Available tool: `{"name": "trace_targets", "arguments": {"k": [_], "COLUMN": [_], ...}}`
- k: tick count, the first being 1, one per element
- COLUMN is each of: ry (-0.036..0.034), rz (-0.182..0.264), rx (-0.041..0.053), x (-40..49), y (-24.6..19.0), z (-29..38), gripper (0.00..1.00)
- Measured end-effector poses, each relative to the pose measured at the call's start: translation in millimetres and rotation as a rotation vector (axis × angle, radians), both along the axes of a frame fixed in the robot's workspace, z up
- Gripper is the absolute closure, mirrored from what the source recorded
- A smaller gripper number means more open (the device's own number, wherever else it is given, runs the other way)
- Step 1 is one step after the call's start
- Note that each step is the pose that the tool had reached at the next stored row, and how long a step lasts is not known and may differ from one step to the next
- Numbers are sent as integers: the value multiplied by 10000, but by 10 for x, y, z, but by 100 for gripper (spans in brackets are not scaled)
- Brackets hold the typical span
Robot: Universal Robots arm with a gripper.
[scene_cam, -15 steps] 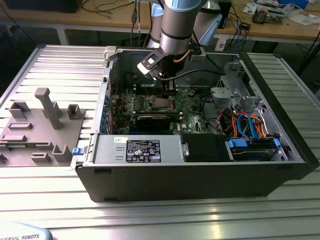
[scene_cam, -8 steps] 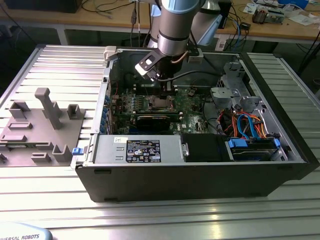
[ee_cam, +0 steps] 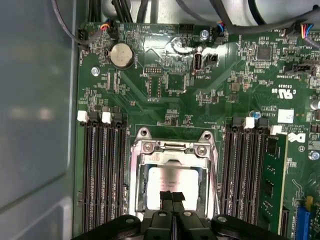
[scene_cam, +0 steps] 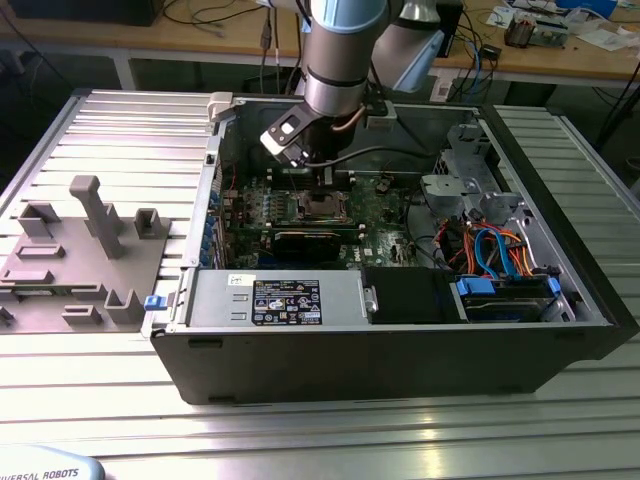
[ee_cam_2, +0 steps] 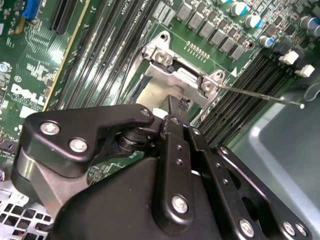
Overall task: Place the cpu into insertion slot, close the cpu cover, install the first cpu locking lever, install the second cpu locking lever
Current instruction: 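Close the cpu cover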
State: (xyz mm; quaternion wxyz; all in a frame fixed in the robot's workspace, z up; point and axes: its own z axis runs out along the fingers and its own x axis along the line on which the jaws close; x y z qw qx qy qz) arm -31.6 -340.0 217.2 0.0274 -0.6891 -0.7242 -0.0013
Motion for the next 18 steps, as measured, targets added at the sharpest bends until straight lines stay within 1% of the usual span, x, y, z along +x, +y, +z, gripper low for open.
{"name": "trace_targets", "arguments": {"k": [3,11,18], "ry": [-1,0,3], "rz": [0,0,0], "rx": [2,1,-5], "x": [-48,-108,-119], "y": [1,0,-1], "z": [-21,-86,-124], "gripper": [89,89,89]}}
